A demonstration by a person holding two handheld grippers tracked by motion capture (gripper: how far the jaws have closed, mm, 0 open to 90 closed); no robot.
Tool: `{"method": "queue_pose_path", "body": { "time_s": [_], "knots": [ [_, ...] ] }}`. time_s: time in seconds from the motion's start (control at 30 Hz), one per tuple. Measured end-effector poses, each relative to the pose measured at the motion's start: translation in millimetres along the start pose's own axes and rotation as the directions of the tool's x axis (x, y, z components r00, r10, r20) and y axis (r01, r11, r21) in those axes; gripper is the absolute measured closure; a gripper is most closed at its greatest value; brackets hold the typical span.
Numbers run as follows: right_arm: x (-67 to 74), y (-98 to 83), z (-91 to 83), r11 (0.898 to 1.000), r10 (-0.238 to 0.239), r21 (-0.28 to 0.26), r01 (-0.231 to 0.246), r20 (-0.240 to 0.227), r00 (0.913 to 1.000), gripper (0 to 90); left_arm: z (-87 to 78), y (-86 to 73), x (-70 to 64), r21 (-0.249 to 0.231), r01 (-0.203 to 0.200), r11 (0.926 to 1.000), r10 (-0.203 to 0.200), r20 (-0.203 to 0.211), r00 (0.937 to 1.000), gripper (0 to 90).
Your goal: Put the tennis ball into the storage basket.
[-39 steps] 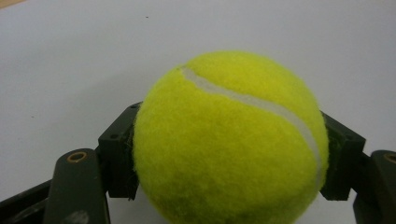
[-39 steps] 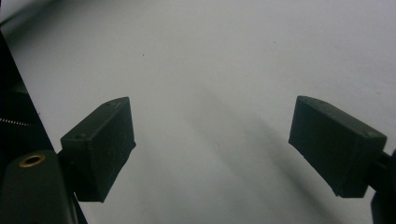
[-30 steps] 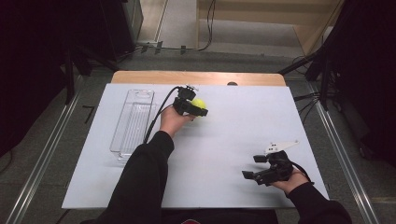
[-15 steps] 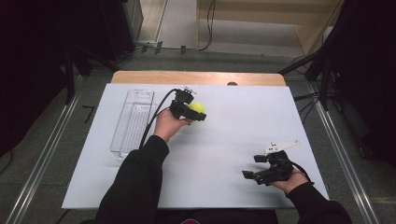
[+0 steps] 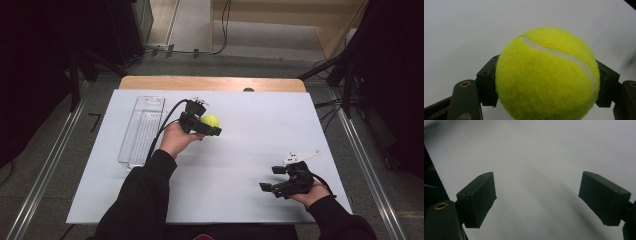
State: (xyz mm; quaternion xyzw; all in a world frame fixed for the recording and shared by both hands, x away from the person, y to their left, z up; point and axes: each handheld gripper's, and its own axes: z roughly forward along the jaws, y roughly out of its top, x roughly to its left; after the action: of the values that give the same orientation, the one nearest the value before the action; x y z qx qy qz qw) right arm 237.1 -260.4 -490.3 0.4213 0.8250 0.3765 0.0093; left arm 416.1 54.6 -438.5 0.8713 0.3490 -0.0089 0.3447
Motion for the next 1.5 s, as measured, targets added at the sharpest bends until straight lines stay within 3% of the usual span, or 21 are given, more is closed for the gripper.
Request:
{"method": "queue_pose_path", "body": {
  "time_s": [0.3,0.87,1.5],
  "knots": [
    [1.6,0.3,-1.0,1.0,-0.002,-0.003,0.002,-0.001,1.0,12.2,-13.7,-8.7,-3.8,0.013,-0.019,0.9997,0.019,0.01,0.9998,26.4],
    [1.8,0.8,-1.6,1.0,-0.005,-0.006,0.005,0.003,1.0,12.2,-28.2,-7.8,-5.0,0.002,-0.035,0.9994,0.035,0.004,0.9994,26.3],
    [2.0,1.1,-1.5,1.0,-0.005,-0.007,0.005,0.004,1.0,12.2,-45.7,-4.1,-2.1,-0.012,-0.016,0.9998,0.016,0.008,0.9998,26.3]
  ]
}}
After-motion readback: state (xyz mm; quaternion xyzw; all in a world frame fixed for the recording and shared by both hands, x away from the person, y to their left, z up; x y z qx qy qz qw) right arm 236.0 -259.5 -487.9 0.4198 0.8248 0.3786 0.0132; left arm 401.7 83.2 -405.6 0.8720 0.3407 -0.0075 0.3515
